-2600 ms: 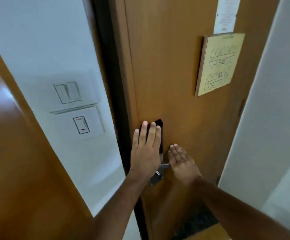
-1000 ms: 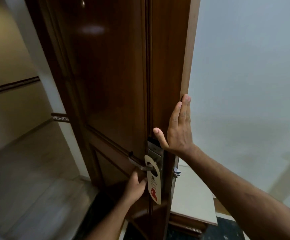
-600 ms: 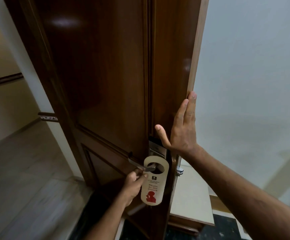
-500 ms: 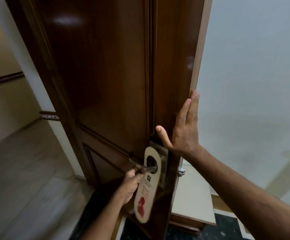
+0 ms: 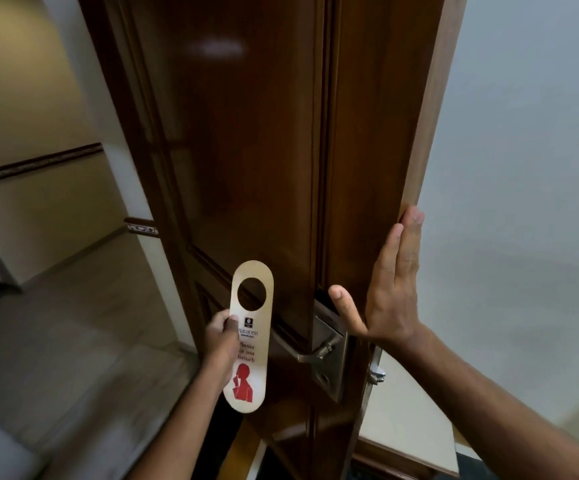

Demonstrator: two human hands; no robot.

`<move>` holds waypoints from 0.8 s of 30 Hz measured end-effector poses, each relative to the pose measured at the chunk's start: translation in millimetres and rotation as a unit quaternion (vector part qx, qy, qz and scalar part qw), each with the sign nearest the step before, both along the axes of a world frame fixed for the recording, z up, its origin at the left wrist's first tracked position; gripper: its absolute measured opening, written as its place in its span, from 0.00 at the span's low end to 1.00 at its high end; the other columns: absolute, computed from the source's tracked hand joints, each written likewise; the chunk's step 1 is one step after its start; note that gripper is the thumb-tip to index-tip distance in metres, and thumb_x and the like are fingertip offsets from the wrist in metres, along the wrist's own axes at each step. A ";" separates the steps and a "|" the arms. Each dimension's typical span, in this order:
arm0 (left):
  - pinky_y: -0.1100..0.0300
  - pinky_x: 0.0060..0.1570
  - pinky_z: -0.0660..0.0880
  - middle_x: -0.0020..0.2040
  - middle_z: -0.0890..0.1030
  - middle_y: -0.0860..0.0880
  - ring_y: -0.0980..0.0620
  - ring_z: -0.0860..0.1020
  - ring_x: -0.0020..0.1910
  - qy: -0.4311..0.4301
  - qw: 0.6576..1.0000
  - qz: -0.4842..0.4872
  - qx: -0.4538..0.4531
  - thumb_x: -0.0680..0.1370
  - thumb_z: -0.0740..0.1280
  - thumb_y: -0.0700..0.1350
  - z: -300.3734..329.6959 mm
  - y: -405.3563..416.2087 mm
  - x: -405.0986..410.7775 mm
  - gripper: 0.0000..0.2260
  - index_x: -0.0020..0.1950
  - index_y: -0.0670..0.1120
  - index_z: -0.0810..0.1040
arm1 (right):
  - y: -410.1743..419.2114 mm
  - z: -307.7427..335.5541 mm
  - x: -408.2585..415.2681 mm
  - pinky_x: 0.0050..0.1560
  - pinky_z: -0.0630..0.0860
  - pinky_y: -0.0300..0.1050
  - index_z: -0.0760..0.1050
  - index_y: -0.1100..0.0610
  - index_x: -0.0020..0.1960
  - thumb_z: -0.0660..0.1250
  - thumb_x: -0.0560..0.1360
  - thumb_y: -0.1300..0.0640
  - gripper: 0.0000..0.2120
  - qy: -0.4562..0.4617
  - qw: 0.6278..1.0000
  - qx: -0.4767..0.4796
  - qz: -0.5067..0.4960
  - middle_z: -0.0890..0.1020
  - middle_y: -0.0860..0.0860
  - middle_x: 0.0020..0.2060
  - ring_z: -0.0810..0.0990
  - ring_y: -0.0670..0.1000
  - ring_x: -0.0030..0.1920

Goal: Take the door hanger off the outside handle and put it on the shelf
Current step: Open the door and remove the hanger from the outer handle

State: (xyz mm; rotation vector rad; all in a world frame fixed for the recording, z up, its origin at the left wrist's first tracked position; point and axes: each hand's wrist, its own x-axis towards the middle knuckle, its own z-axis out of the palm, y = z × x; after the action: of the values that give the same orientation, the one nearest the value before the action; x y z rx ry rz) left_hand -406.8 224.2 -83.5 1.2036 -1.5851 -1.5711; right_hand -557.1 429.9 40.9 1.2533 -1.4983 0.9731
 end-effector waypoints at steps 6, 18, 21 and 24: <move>0.64 0.24 0.76 0.36 0.87 0.51 0.54 0.85 0.31 0.069 0.994 0.076 -0.025 0.82 0.63 0.44 15.7 20.4 90.0 0.06 0.49 0.48 0.80 | -4.0 -11.8 55.3 0.73 0.51 0.77 0.42 0.65 0.79 0.59 0.77 0.37 0.46 -0.006 0.996 -0.004 0.094 0.46 0.64 0.79 0.46 0.70 0.78; 0.67 0.25 0.75 0.37 0.87 0.53 0.58 0.84 0.31 0.075 0.958 0.262 -0.093 0.82 0.65 0.43 12.0 36.7 262.2 0.04 0.50 0.49 0.79 | -37.2 -17.0 203.7 0.74 0.46 0.75 0.42 0.65 0.79 0.55 0.77 0.35 0.46 -0.049 0.959 -0.003 0.280 0.45 0.61 0.80 0.46 0.69 0.78; 0.63 0.28 0.79 0.41 0.87 0.54 0.53 0.86 0.38 0.044 0.943 0.309 -0.114 0.81 0.66 0.47 17.1 34.1 307.5 0.03 0.50 0.53 0.78 | -51.1 -19.8 242.7 0.74 0.49 0.75 0.42 0.66 0.79 0.58 0.78 0.38 0.46 -0.068 0.933 -0.010 0.353 0.45 0.65 0.79 0.45 0.73 0.77; 0.52 0.40 0.83 0.50 0.85 0.53 0.48 0.85 0.46 0.023 0.928 0.345 -0.139 0.80 0.67 0.50 23.9 32.9 342.5 0.04 0.54 0.54 0.77 | -65.9 -16.9 273.6 0.76 0.48 0.71 0.42 0.70 0.77 0.57 0.79 0.40 0.45 -0.087 0.907 0.009 0.412 0.47 0.69 0.77 0.44 0.73 0.77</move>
State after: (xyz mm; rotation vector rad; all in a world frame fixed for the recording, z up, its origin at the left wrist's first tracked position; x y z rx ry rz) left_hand -64.3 257.1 -59.5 1.3485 -1.1144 -0.8805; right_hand -283.5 363.9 24.0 1.9097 -1.0807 1.6444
